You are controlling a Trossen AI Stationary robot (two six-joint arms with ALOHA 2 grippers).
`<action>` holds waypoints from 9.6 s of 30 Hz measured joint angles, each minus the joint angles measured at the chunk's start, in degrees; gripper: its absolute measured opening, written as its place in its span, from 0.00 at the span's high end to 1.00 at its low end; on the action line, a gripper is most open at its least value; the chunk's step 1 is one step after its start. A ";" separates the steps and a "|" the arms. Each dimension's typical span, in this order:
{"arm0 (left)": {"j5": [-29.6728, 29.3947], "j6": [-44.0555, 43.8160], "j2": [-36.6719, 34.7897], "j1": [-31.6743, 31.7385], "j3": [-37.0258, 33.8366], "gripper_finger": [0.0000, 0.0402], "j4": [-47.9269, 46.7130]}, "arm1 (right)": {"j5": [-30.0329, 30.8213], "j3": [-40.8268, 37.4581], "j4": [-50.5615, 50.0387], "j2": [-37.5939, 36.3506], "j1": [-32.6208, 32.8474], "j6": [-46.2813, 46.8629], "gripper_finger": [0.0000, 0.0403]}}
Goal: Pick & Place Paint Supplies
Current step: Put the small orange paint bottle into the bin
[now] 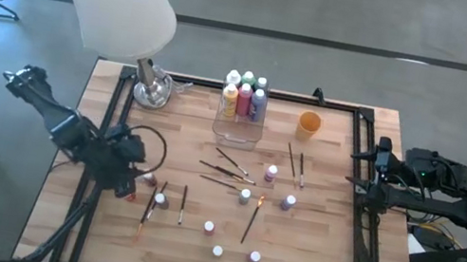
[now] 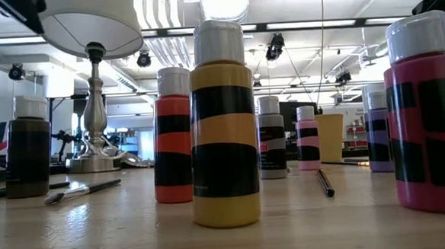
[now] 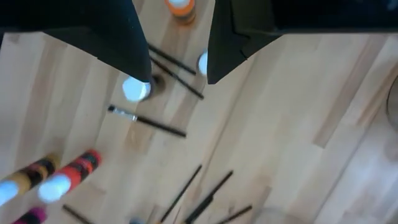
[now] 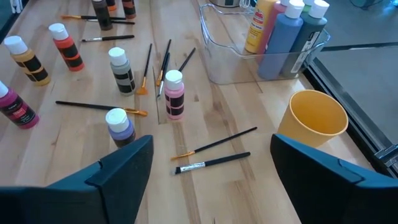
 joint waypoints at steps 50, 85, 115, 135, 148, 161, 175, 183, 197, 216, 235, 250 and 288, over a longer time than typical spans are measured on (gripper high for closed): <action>4.73 -34.06 2.35 -28.38 -13.36 0.59 2.54 | 0.00 0.00 0.02 -0.02 0.01 0.00 0.39; 1.34 -34.96 2.36 -28.36 -24.59 0.59 11.21 | 0.00 0.00 0.07 -0.02 0.01 0.00 0.11; -4.60 -36.58 2.31 -28.27 -25.38 0.59 12.32 | 0.00 0.00 0.08 -0.02 0.01 0.00 0.30; -5.96 -36.09 2.05 -28.27 -29.18 0.65 16.13 | 0.00 0.00 0.09 -0.02 0.00 0.00 0.43; -5.61 -33.24 1.89 -28.25 -28.04 0.70 16.30 | 0.00 0.00 0.09 -0.02 0.00 0.00 0.43; -6.09 -31.60 1.94 -28.25 -23.42 0.70 10.80 | 0.00 0.00 0.09 -0.02 0.00 0.00 0.31; -21.30 -16.76 1.89 -28.21 -9.71 0.70 8.65 | 0.00 0.00 0.09 -0.02 0.01 0.00 0.19; -34.74 -6.09 1.89 -25.75 -3.66 0.70 8.78 | 0.00 0.00 0.09 -0.02 0.00 0.00 0.12; -37.95 14.19 1.87 -8.61 -0.74 0.70 19.11 | 0.00 0.00 0.09 -0.02 0.00 0.00 0.16; -19.79 41.81 4.49 17.91 -0.85 0.70 50.04 | 0.00 0.00 0.09 -0.02 0.00 0.00 0.30; -7.01 41.47 18.10 40.14 -0.35 0.70 56.56 | 0.00 0.00 0.09 -0.02 0.01 0.00 0.42; -2.21 41.43 25.75 51.27 -0.35 0.70 57.68 | 0.00 0.00 0.09 -0.02 -0.01 0.00 0.42; 5.11 37.65 39.97 58.85 -0.83 0.70 60.61 | 0.00 0.00 0.09 -0.02 0.01 0.00 0.11</action>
